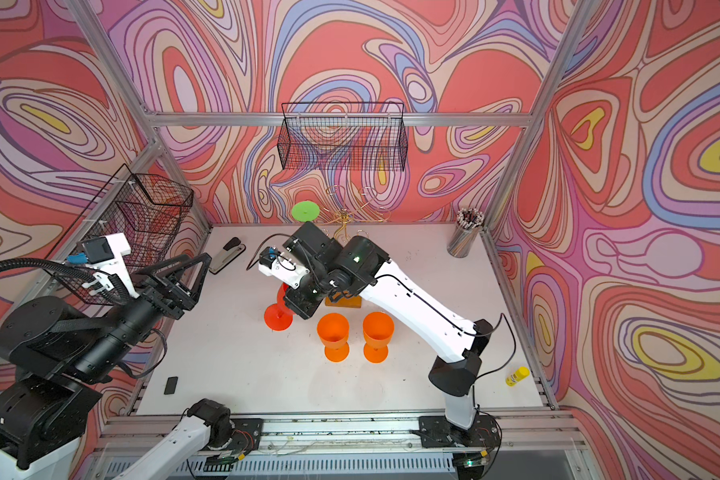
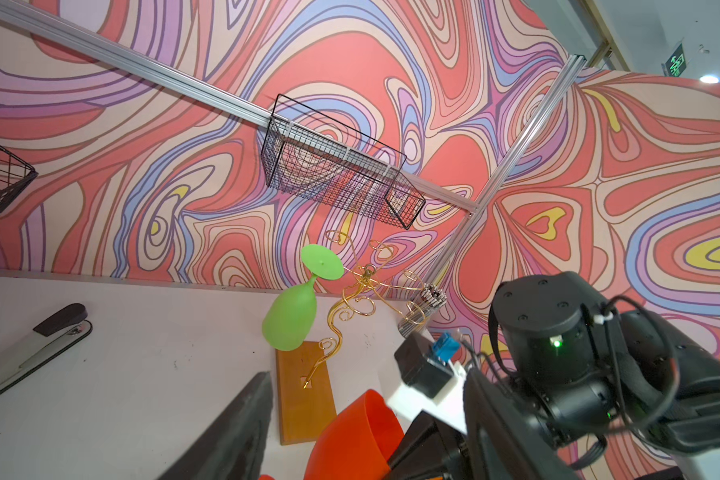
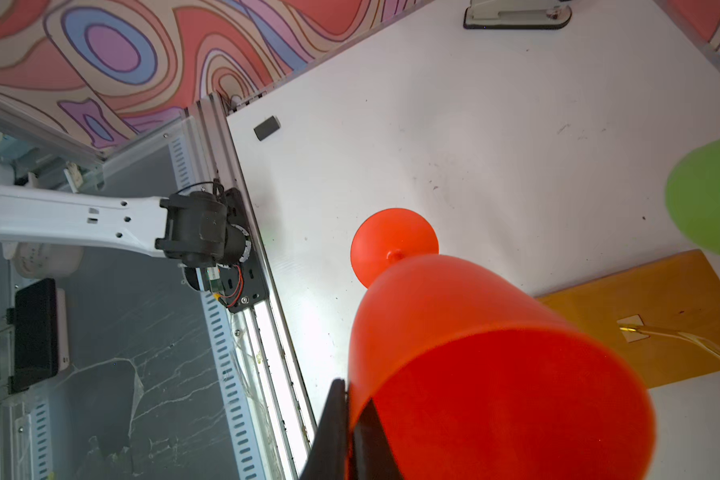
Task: Take the wine glass off the wine glass rack
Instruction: 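Carry the red glass down with the right gripper while the left arm draws back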
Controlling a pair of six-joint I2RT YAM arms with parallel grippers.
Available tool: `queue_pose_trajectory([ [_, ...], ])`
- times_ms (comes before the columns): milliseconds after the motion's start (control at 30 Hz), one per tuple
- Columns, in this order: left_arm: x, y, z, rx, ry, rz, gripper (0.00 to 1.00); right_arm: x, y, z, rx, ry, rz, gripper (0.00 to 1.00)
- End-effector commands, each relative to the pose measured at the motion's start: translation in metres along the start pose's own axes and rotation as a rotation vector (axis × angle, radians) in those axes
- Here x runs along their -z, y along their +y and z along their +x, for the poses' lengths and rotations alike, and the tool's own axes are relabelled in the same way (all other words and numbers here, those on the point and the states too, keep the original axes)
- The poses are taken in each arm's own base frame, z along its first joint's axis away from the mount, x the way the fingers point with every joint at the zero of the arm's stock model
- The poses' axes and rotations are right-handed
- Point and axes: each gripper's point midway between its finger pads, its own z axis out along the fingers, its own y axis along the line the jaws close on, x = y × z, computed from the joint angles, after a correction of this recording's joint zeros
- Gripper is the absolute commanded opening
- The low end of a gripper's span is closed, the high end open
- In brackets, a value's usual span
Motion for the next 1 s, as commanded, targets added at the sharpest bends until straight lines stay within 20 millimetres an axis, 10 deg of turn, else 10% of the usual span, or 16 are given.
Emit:
queue_pose_trajectory([
  [0,-0.001,0.007,0.004,-0.013,0.005,-0.03,0.71,-0.022,-0.001,0.011,0.057,0.081,0.07,0.0],
  [567,0.003,0.009,0.009,-0.018,0.001,-0.028,0.71,-0.115,-0.031,0.041,0.139,0.305,0.258,0.0],
  [967,0.002,0.008,0.009,-0.02,0.001,-0.021,0.71,-0.138,-0.044,0.057,0.151,0.374,0.302,0.0],
])
